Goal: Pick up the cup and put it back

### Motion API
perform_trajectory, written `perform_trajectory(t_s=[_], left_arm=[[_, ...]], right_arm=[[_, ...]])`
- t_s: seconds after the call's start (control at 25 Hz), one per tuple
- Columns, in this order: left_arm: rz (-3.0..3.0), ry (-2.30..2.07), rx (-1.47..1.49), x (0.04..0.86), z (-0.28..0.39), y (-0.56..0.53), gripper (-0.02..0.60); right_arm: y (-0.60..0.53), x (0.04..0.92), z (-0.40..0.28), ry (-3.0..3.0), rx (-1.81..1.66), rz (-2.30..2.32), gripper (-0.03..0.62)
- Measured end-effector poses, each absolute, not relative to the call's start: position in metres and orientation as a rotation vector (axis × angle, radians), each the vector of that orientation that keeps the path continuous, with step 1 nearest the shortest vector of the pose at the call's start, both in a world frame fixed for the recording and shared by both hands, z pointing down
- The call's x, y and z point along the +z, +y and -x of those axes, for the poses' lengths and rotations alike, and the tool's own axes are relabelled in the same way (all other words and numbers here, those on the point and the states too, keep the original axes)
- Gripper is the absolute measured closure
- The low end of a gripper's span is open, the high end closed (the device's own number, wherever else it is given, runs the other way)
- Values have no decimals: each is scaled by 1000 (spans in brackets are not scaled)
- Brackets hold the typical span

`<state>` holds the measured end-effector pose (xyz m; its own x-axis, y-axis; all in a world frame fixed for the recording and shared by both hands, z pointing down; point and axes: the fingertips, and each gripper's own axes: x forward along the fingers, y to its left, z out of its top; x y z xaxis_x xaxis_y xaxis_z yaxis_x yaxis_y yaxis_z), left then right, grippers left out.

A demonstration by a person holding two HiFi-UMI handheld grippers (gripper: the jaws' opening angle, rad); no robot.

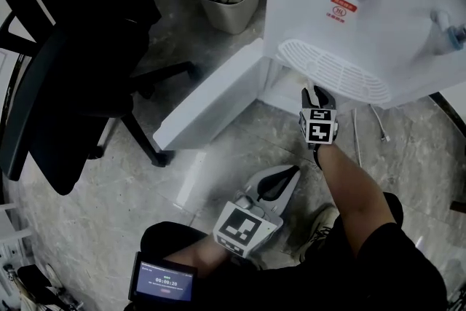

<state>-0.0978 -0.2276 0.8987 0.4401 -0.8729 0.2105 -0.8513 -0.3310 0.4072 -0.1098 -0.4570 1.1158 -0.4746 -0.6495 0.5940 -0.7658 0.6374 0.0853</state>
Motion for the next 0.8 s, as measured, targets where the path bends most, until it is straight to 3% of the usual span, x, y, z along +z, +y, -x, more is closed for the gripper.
perform_trajectory(t_s=[0.16,0.52,0.8], left_arm=[[-2200,-1499,-94,884,99,-232,577],[-1926,-1473,-121,829,48,-148,577],[-1733,-1482,-26,750,49,-73,577]], right_arm=[[-417,1103,123,-2339,306,-1017,586],[-239,991,110,-2323,586,-609,586],[-178,851,18,-2176,643,-535,586]])
